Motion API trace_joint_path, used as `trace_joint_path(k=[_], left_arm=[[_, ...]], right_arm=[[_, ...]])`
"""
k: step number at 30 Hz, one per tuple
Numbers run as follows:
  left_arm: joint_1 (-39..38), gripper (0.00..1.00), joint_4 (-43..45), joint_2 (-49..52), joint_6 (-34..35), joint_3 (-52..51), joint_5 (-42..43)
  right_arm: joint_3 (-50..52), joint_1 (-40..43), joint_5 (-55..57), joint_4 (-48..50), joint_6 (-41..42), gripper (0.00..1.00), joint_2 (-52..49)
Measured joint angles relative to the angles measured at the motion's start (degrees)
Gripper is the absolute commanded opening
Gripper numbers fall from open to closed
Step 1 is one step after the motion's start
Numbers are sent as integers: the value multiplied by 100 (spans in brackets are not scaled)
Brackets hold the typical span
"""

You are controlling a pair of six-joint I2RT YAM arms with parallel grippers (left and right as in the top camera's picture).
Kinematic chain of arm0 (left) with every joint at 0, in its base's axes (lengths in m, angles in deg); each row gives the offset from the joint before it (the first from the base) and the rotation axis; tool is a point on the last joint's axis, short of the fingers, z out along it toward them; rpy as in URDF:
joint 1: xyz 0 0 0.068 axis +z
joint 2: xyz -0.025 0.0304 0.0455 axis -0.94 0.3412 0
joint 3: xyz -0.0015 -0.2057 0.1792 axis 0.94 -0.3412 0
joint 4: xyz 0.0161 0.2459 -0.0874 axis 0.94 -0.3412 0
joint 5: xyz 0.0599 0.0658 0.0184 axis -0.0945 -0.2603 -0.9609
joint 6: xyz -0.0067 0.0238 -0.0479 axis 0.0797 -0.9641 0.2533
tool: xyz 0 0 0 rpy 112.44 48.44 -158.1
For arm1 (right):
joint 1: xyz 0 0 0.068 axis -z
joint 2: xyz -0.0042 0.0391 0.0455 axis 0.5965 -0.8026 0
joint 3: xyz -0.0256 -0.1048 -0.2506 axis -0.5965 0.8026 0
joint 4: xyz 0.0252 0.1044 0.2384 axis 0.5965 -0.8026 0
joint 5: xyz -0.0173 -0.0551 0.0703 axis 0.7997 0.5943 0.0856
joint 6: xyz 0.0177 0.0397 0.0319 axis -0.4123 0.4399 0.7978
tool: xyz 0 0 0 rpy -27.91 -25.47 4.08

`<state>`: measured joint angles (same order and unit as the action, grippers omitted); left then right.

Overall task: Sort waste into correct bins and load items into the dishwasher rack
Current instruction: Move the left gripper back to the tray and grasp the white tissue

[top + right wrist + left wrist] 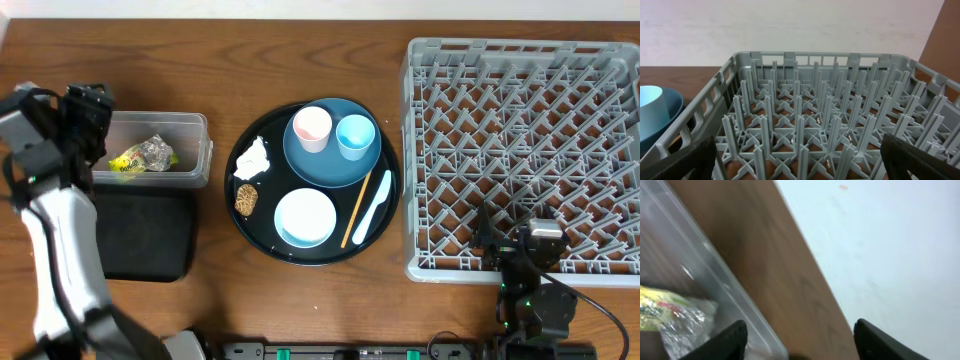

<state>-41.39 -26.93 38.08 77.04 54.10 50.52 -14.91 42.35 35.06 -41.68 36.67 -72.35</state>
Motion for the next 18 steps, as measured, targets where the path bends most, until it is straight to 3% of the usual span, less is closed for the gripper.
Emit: trace_joint_path(k=[9,18], left_arm=[[-1473,60,-1626,-1056,-673,4,-186],[-3639,60,-2732,-695,-1314,4,-1912]], right_arm=[[0,0,0,2,0,99,0],[0,0,2,2,0,99,0]])
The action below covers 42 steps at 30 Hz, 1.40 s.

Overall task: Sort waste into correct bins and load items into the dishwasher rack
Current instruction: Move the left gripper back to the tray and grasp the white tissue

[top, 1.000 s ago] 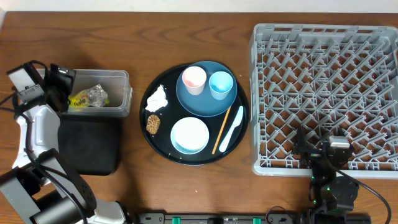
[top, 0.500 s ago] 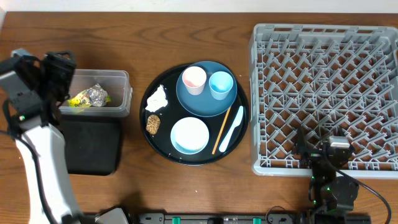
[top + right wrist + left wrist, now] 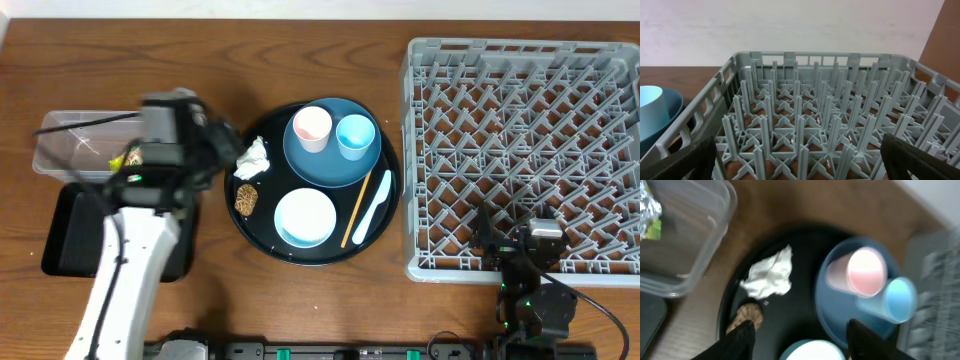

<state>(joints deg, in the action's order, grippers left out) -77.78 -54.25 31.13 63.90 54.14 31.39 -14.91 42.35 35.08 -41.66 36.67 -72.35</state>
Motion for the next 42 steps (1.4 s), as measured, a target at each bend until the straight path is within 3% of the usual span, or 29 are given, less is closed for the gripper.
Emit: trace_joint_path(k=[7,17,42], left_arm=[[-859,60,-96,918,-133,0,-850],[-964,61,188,2186,-149,0,-1537],[-964,62,977,2887,-407,0,-1744]], right_arm=[[0,0,-2,-2,0,99,0],[0,0,-2,-2,0,99,0],[0,0,-2,0,0,99,0]])
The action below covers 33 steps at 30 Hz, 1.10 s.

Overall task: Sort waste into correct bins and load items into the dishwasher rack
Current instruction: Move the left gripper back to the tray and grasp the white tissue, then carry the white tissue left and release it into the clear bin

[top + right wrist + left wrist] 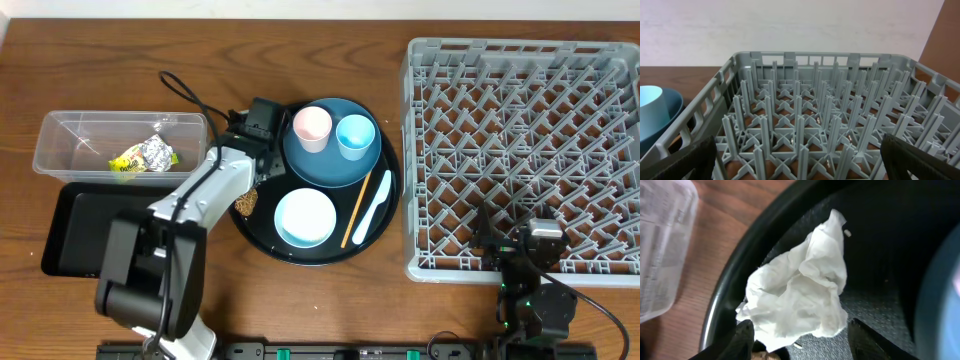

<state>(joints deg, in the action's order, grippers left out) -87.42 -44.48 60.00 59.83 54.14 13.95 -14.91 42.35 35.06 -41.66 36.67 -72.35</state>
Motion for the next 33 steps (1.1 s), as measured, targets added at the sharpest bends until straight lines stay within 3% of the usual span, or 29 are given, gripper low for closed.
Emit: trace_joint_path(k=[7,9,18,27,33], left_arm=[[0,60,81,264,0,0,-90],[0,55,118,269,0,0,-131],[0,6,190,269,-39,0,-243],[0,6,208,85,-44,0,-254],[0,6,103,-1027,-83,9,-243]], right_arm=[[0,0,0,0,0,99,0],[0,0,2,0,0,99,0],[0,0,0,0,0,99,0],[0,0,0,-2,0,99,0],[0,0,2,-2,0,99,0]])
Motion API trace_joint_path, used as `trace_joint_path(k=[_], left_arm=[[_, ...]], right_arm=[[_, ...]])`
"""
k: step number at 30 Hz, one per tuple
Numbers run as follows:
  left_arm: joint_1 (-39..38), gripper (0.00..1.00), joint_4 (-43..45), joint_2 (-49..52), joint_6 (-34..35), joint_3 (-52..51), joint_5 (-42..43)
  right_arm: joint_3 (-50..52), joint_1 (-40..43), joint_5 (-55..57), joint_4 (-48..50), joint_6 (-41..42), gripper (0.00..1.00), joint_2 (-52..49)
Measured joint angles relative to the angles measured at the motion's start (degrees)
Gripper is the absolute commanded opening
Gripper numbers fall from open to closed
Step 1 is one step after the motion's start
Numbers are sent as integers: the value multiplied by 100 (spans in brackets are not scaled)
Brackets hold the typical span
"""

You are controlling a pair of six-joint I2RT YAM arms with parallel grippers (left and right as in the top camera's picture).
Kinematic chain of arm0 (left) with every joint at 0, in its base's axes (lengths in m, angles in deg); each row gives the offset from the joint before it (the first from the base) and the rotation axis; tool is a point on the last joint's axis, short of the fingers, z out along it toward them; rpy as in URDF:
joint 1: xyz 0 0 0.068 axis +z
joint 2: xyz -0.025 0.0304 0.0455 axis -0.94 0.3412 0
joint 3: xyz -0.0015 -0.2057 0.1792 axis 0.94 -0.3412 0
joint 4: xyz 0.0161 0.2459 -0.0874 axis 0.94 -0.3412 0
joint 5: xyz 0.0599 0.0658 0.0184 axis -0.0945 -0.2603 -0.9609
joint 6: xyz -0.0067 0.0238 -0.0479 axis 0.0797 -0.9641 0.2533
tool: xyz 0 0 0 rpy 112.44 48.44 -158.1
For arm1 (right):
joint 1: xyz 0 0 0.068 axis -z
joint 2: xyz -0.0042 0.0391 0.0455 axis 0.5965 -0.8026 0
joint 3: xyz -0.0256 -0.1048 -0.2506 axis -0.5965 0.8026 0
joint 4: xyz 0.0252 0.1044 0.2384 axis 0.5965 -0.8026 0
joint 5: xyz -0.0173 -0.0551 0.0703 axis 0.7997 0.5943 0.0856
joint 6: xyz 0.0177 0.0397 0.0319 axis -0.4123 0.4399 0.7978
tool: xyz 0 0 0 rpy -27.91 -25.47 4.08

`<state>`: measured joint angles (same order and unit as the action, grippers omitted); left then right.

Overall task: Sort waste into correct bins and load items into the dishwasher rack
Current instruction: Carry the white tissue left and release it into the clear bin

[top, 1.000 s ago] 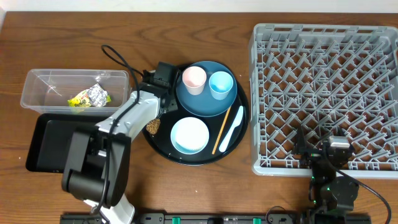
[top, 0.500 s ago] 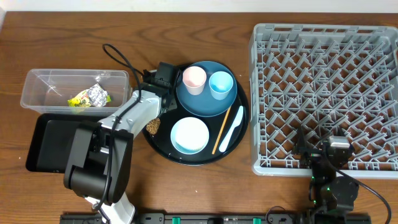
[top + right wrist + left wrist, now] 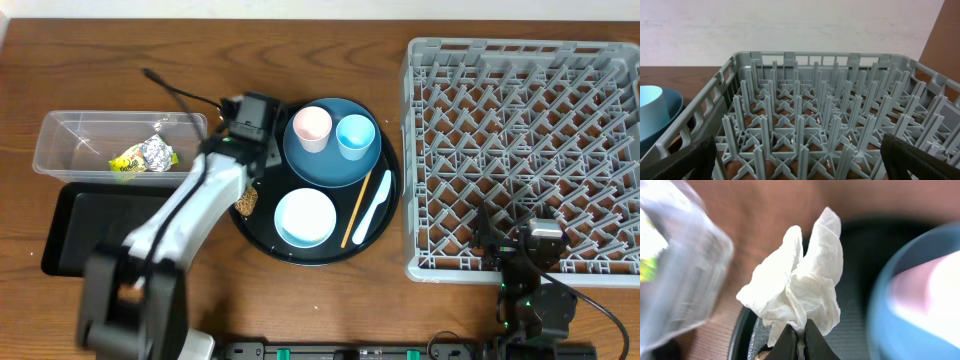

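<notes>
My left gripper point(image 3: 797, 332) is shut on a crumpled white napkin point(image 3: 800, 280), held up over the left rim of the round black tray point(image 3: 240, 215). In the overhead view the left gripper point(image 3: 250, 120) hides the napkin. The tray carries a blue plate point(image 3: 315, 165) with a pink cup point(image 3: 311, 127) and a blue cup point(image 3: 355, 135), a white bowl point(image 3: 305, 217), a chopstick point(image 3: 357, 207), a white spoon point(image 3: 375, 207) and a brown food scrap point(image 3: 246, 200). At the grey dish rack's point(image 3: 520, 150) near edge, my right gripper point(image 3: 800, 160) is open and holds nothing.
A clear bin point(image 3: 60, 140) holding a yellow and foil wrapper point(image 3: 140, 155) stands left of the tray. A black bin point(image 3: 70, 235) lies in front of it. The left arm's cable arcs over the table behind the clear bin.
My left gripper was open around the napkin lying on the tray. Now it is shut on the napkin, which is raised off the tray. The right arm has not moved.
My left gripper was open at the far left by the clear bin. Then it was between the bin and the tray, still open. Then it stood open over the napkin on the tray, and now it holds the napkin up. The right gripper stayed at the rack.
</notes>
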<state>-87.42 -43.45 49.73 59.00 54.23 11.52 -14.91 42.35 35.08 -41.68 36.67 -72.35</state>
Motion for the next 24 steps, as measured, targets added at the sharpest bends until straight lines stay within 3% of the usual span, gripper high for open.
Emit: trace_joint_path(k=[7,12,18,24], left_arm=[[57,6,-13,-1580,-46,66,9],[586,6,-262,-2236,79,83,-7],[1582,6,-776,-2120,350,83,33],[2201,6,-1010,-1388,389,83,389]], right_arm=[[0,0,0,0,0,99,0],[0,0,-2,0,0,99,0],[0,0,-2,0,0,99,0],[0,0,-2,0,0,99,0]])
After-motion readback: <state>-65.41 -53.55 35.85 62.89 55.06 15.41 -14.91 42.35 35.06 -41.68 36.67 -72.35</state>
